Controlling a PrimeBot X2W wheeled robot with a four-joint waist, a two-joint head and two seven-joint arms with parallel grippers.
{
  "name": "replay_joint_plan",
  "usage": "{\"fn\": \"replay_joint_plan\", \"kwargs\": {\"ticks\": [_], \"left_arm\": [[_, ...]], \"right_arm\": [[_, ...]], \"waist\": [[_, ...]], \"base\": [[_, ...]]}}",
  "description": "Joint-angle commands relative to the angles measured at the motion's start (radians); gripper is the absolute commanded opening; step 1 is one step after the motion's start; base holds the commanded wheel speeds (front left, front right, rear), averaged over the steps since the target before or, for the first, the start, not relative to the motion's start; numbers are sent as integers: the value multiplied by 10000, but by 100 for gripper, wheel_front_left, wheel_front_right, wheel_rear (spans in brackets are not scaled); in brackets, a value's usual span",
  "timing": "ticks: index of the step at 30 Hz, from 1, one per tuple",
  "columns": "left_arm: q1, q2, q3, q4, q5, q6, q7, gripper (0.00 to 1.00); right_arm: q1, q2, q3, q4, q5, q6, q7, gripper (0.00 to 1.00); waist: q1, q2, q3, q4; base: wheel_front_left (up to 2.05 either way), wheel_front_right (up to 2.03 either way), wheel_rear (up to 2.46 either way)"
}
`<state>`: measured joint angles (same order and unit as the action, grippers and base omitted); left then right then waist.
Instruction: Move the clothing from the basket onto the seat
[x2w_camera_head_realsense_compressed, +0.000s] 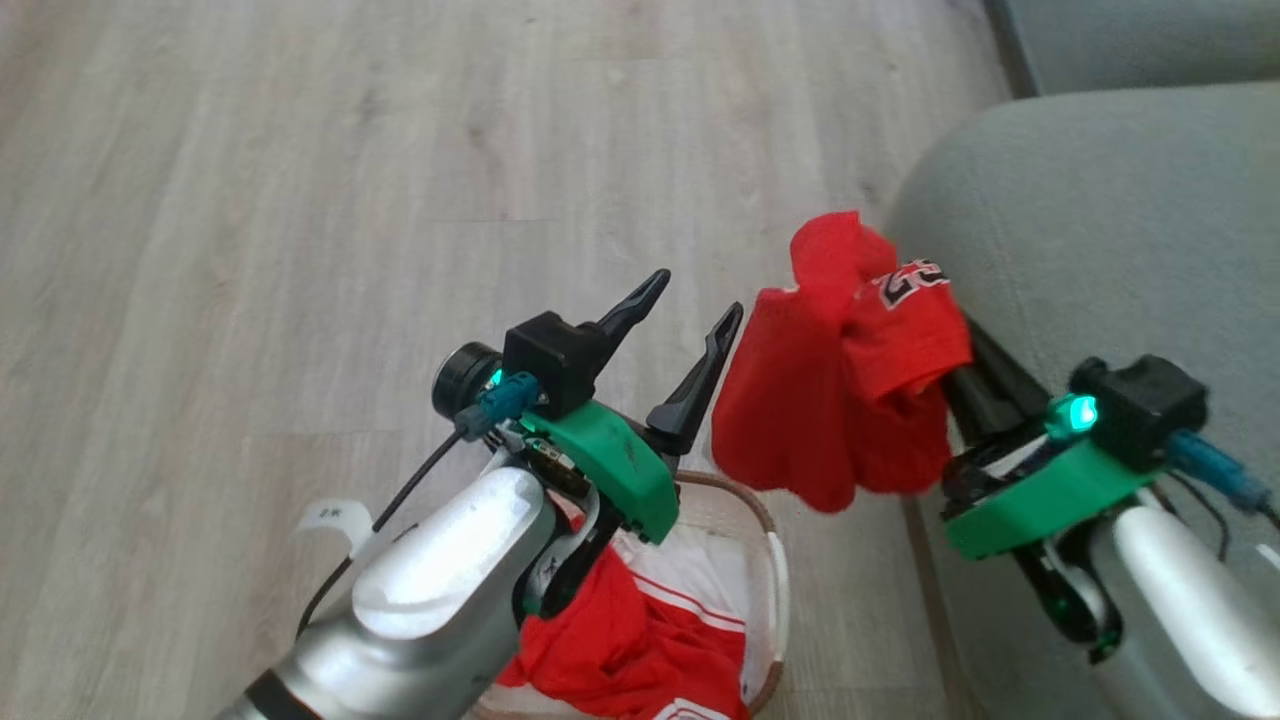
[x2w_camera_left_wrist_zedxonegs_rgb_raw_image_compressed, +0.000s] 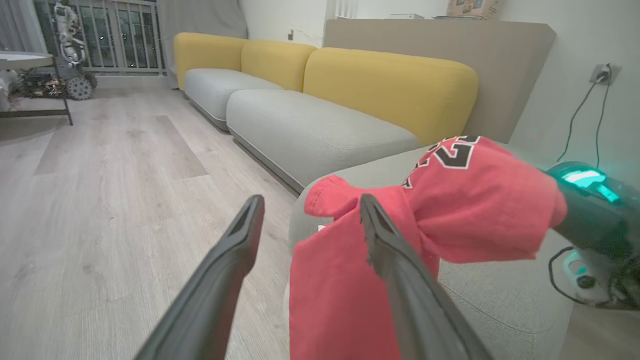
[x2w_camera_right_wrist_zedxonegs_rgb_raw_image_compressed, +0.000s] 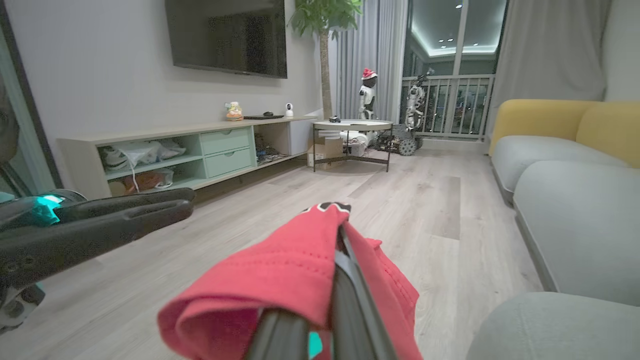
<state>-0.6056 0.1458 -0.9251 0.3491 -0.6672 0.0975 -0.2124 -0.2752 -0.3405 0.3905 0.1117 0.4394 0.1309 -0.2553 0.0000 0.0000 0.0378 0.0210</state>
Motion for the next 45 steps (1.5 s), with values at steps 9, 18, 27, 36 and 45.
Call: {"fn": "replay_joint_plan", "kwargs": {"ticks": [9,18,27,36,45], "left_arm": [[-208,295,217,-243,309,78,-206,100],[-166,329,173,-48,374,85,-283,100],[-162,283,241,164,349,69,-363,100],[-317,197,249,400,391,9,-409,100],[-528,89,179,486,457,-2,-419,100]], "right_arm": [[362,-308,-1024,-1320,-23,-2,-65,0],[685,-288,-1540,-1754,-11,-2,-65,0],[862,-267,-1968,-1862,74,-2,-65,0],[932,-326,-2419,-1900,192,-2,-65,0],[562,-574,-2650,-1712,390,-2,-65,0]], "waist": [[0,0,195,-1704],[0,0,196,-2840],[0,0,245,-4035],[0,0,494,-4844],[0,0,739,-4937]], "base": [[0,0,0],[0,0,0],[0,0,0],[0,0,0],[0,0,0]]}}
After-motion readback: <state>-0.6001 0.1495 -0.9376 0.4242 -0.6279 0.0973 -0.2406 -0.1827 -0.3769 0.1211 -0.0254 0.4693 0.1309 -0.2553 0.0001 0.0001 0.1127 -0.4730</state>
